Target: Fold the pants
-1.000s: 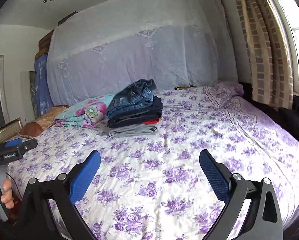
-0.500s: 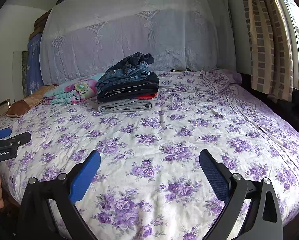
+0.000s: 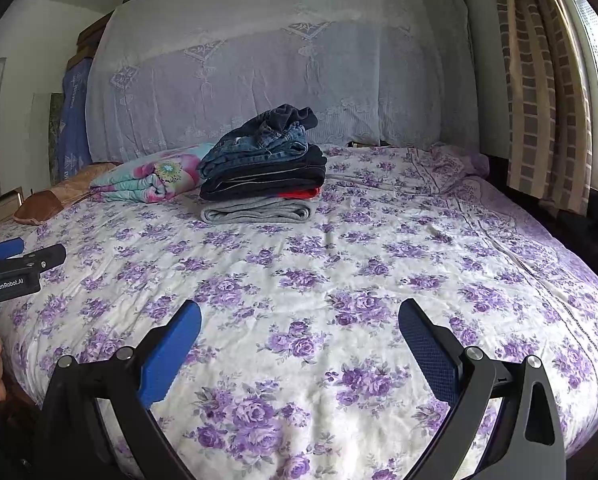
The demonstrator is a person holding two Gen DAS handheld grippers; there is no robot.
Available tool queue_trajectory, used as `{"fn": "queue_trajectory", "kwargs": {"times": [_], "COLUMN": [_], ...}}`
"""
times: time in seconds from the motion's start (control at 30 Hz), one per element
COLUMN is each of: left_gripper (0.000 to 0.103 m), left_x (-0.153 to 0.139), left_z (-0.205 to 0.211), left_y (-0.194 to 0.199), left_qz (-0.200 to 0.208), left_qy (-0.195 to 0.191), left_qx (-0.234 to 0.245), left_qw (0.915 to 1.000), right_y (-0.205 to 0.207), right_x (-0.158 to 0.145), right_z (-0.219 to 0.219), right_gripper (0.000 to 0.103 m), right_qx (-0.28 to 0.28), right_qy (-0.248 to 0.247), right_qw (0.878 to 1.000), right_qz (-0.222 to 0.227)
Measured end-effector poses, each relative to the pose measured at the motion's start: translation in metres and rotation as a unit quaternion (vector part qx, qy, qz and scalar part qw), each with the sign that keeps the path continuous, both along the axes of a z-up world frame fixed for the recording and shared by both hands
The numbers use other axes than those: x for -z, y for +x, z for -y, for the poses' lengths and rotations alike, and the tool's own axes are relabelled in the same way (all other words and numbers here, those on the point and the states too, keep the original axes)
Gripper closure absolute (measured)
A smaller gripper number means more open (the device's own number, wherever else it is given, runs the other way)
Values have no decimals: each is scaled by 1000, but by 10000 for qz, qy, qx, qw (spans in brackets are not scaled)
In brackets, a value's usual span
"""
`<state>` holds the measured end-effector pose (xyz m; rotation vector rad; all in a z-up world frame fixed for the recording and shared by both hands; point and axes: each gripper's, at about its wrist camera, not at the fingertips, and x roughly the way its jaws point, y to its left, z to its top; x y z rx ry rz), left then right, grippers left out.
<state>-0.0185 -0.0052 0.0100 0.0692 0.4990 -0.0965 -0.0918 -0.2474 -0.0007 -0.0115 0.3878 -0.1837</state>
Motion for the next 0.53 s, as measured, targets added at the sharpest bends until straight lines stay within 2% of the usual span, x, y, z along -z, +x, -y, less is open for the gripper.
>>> {"fn": "queue_trajectory", "kwargs": {"times": [0.17, 0.33, 0.53], "left_gripper": [5, 5, 5], "left_x": [-5, -8, -12], "left_z": [1, 2, 7], "left_y": [-4, -1, -4], "left_qz": [265, 117, 272], "left_qy": [39, -74, 171], "left_qx": [27, 161, 144], "left_qw": [9996, 9998, 9994], "right_y": [-1, -1, -2], "right_x": [0, -1, -3], "right_z": [0, 1, 3], "right_gripper": [3, 3, 3], "right_qx": [17, 24, 56], "right_qy": [-19, -30, -41], "right_qw": [10000, 10000, 10000], "right_qz": [23, 28, 40]}}
